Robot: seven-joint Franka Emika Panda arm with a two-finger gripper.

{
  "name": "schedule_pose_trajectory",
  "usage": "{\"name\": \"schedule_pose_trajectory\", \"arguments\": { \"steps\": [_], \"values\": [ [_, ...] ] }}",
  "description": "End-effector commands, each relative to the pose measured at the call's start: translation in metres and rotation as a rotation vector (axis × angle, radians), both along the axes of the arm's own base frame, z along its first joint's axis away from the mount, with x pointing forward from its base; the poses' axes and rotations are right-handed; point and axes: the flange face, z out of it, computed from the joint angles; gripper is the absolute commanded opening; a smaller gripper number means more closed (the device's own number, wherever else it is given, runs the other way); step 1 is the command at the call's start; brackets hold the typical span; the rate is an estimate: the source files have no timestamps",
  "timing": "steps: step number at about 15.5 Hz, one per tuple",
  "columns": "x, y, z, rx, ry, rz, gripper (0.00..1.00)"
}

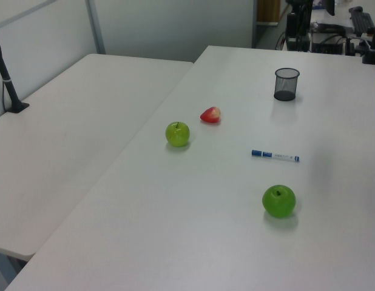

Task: Place marker
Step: 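Move the open gripper over the blue-capped white marker and lower it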

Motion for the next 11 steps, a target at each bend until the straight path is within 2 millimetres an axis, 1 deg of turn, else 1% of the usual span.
{"name": "schedule_pose_trajectory", "arguments": {
  "steps": [1,6,8,10,11],
  "values": [
    [-0.001,-0.004,0.000,0.011,-0.011,0.008,1.00],
    [-0.001,-0.003,0.000,0.011,-0.009,0.012,1.00],
    [0.000,0.001,0.000,0.013,-0.011,0.020,1.00],
    [0.000,0.011,-0.002,0.016,-0.011,0.033,1.00],
    [0.002,0.023,-0.005,0.020,-0.014,0.047,1.00]
  ]
}}
